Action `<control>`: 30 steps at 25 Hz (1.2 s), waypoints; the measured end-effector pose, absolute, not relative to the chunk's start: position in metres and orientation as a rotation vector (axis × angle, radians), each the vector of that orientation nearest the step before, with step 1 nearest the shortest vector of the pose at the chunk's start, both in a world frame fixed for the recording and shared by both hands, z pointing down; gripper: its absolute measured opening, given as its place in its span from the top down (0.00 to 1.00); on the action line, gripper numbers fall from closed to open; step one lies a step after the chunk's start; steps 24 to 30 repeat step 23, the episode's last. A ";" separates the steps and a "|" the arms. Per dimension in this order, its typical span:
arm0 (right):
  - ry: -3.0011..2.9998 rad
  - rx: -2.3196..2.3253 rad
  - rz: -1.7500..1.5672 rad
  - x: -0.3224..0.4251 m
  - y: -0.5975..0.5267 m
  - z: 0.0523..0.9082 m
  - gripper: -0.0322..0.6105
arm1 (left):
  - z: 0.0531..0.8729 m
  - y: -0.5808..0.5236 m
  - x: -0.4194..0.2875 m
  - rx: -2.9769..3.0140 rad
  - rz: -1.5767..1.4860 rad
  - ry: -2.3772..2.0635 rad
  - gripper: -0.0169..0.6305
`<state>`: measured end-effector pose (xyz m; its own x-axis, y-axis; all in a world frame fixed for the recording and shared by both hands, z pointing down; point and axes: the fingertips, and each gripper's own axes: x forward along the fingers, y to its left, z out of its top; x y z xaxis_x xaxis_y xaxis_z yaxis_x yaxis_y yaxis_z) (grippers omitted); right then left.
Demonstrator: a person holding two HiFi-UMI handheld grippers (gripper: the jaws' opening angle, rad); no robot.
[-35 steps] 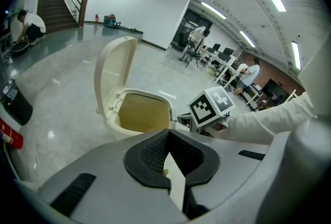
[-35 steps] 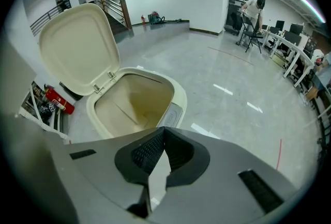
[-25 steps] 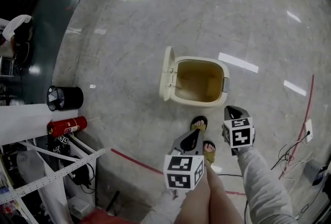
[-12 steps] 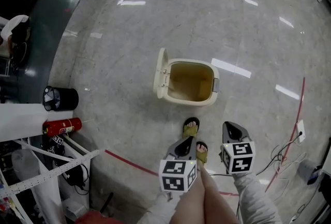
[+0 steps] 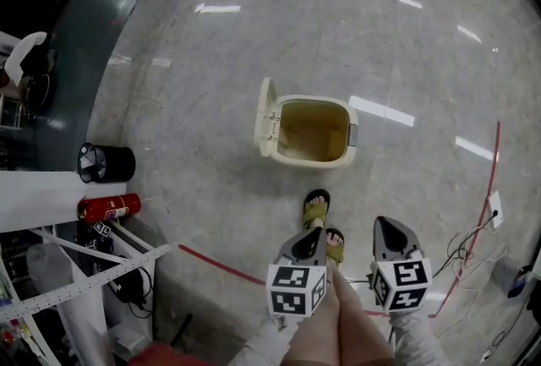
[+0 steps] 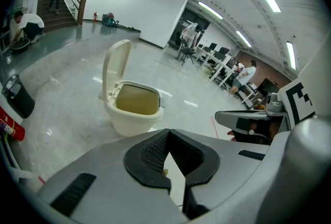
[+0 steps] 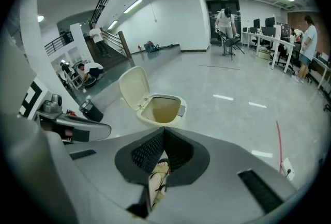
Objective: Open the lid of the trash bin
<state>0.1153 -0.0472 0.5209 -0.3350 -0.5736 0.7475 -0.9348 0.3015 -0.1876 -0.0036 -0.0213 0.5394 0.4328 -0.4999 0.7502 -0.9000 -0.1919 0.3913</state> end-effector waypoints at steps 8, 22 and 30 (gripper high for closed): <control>-2.052 1.324 0.813 0.111 -0.045 0.507 0.95 | 0.540 -0.021 0.000 1.838 0.617 -1.191 0.97; -2.112 1.288 0.783 0.091 -0.053 0.495 0.95 | 0.534 -0.036 -0.002 1.868 0.618 -1.184 0.97; -2.114 1.286 0.782 0.090 -0.053 0.495 0.95 | 0.534 -0.037 -0.003 1.869 0.617 -1.184 0.97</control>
